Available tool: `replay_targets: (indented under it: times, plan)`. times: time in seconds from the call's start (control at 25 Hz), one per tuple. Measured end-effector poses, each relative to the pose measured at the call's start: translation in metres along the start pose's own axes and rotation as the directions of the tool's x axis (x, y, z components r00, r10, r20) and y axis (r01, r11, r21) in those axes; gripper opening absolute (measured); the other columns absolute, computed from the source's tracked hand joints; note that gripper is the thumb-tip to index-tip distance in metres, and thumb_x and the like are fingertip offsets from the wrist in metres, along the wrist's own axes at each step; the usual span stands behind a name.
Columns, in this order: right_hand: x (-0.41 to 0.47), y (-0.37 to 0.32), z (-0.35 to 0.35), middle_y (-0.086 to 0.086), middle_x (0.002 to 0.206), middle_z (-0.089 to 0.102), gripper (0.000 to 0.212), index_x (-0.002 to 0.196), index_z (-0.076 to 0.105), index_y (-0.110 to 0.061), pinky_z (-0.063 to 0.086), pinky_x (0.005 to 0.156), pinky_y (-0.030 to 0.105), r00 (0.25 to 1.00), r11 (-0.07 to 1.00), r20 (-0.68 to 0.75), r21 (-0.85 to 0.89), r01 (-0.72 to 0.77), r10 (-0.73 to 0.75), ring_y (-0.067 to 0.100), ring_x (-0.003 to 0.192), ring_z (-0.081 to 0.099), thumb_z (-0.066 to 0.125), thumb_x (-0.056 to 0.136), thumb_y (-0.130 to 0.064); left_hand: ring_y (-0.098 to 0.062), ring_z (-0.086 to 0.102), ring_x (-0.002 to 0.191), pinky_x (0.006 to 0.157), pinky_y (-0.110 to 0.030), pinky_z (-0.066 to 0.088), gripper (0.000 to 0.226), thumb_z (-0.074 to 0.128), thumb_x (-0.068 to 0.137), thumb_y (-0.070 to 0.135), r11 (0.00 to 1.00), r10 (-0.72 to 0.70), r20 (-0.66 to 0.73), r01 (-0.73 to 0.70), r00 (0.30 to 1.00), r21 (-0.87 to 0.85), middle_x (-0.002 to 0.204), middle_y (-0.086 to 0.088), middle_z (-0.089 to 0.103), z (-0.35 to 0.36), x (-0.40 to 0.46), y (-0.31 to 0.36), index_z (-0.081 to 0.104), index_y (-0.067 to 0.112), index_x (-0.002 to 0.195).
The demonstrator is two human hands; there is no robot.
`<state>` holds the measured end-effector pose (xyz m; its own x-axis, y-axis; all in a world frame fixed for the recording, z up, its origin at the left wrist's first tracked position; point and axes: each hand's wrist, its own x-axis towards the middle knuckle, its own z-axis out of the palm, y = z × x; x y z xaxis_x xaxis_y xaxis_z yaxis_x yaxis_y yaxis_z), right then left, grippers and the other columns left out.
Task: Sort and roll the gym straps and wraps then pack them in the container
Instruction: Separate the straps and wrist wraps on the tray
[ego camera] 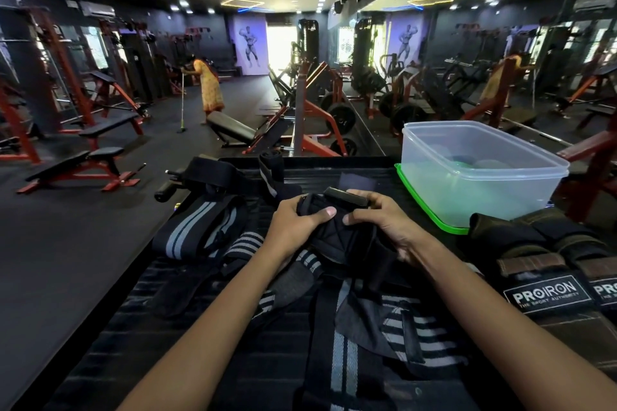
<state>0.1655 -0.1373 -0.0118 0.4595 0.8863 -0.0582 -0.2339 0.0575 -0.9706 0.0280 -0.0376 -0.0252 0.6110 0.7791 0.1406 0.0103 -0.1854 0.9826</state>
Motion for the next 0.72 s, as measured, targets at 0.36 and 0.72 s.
replay_targets:
  times: [0.36,0.72]
  plan:
    - [0.002,0.001,-0.006,0.011,0.092,0.070,0.046,0.115,0.065,-0.002,0.053,0.064,0.017,0.993,0.977,0.075,-0.189,0.100,-0.087,0.012,0.075,0.069,0.071,0.072,0.012,-0.017,0.066,0.086,0.079,-0.030,0.055,0.018,0.069,0.083,0.002,0.995,0.015,-0.030,-0.018,0.999,-0.095,0.089,-0.004,0.070,0.002,-0.004,-0.001,0.066,0.019,0.087]
    - [0.014,-0.009,-0.029,0.014,0.112,0.067,0.049,0.116,0.063,-0.009,0.051,0.078,0.016,0.932,0.886,0.358,-0.414,0.208,-0.052,0.008,0.094,0.065,0.061,0.075,0.018,-0.015,0.055,0.081,0.073,-0.026,0.047,0.042,0.054,0.083,-0.015,0.997,0.075,-0.052,-0.076,0.996,-0.015,0.081,0.000,0.060,0.003,-0.004,-0.004,0.060,0.024,0.069]
